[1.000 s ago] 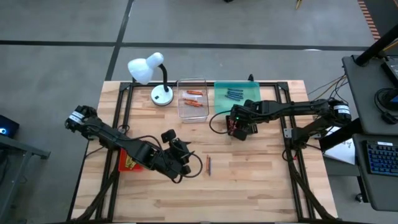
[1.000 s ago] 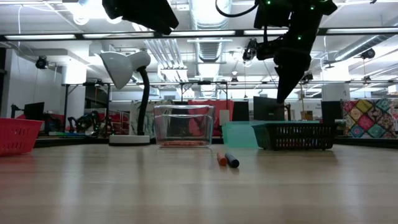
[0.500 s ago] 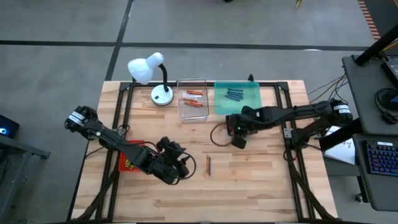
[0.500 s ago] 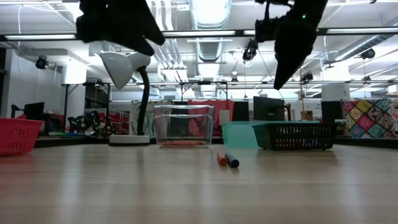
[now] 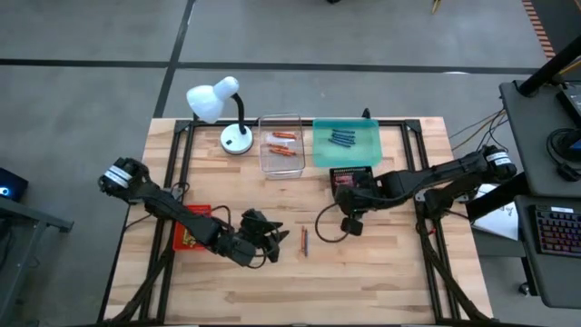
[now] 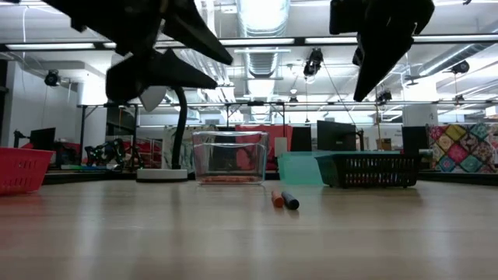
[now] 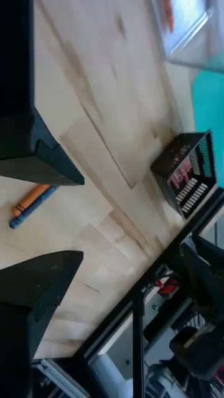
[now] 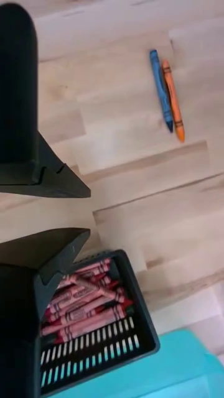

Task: Sort crayons
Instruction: Put the orange crayon into the transparent bin

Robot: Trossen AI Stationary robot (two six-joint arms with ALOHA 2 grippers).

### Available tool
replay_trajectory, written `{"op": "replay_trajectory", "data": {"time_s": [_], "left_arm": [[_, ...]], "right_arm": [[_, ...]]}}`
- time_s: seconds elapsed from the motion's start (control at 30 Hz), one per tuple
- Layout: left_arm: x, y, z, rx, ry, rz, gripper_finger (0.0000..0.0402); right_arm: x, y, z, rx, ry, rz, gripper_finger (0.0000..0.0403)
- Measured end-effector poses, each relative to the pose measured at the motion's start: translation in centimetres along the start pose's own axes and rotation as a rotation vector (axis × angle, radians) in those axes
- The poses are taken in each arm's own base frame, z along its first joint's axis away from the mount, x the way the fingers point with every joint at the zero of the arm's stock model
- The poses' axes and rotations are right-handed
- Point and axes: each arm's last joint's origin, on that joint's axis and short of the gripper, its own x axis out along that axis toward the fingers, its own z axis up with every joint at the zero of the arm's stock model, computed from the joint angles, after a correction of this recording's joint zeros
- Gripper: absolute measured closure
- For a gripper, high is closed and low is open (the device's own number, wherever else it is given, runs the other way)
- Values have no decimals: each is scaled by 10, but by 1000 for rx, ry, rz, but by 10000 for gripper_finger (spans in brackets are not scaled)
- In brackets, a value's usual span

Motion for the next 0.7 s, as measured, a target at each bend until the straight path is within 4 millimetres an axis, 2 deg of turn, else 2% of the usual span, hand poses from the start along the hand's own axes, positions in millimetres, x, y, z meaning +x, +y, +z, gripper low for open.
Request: {"op": "replay_trajectory", "data": {"time_s": [0.23, 0.7], "left_arm": [[24, -3, -21, 34, 17, 34, 238], [76, -20, -47, 109, 68, 174, 238]], "right_arm": [[-2, 9, -1, -21, -26, 26, 332], [-2, 12, -1, 8, -34, 35, 334]]}}
